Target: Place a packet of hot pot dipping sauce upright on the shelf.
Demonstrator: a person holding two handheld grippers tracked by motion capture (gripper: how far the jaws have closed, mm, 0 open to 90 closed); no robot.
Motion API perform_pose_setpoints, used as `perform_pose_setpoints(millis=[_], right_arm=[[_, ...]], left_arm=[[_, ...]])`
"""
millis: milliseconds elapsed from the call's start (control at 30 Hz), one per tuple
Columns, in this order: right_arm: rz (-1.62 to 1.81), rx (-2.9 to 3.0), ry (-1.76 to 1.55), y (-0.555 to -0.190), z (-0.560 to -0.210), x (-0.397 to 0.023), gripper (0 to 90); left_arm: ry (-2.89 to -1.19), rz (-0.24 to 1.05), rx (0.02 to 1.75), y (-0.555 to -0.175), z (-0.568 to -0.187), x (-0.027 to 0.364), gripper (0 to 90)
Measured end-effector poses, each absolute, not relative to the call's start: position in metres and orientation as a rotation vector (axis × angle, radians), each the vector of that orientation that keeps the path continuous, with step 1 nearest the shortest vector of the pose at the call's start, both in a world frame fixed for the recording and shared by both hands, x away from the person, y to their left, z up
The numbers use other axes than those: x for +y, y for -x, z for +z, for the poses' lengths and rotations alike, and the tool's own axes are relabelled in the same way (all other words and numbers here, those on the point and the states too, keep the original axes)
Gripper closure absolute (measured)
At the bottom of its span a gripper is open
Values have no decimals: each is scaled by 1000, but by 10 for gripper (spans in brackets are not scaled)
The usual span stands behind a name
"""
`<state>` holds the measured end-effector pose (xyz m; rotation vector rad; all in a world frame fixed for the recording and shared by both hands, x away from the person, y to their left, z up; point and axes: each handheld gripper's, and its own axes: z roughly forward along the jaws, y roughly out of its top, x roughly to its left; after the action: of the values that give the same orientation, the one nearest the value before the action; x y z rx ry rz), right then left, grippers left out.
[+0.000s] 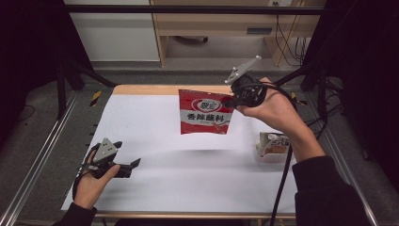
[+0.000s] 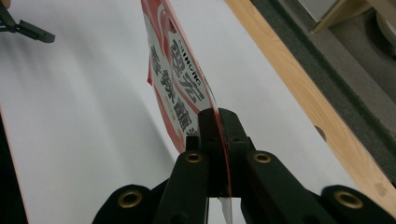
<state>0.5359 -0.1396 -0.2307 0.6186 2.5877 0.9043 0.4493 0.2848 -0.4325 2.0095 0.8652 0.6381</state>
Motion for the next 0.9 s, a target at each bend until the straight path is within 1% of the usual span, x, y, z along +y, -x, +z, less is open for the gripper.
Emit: perform_pose_setpoints(millis=[167, 333, 667, 900], right_arm=[[906, 2549, -655, -536, -221, -158, 900], [935, 2512, -709, -536, -216, -175, 900], [927, 2467, -770, -536, -209, -195, 900], [910, 2445, -815, -536, -211, -212, 900]], left_arm=[[-2008, 653, 903, -451, -439, 281, 55], [-2016, 657, 902, -452, -441, 280, 53], [-2047, 666, 897, -452, -444, 279, 53], [-2047, 665, 905, -453, -445, 281, 53]])
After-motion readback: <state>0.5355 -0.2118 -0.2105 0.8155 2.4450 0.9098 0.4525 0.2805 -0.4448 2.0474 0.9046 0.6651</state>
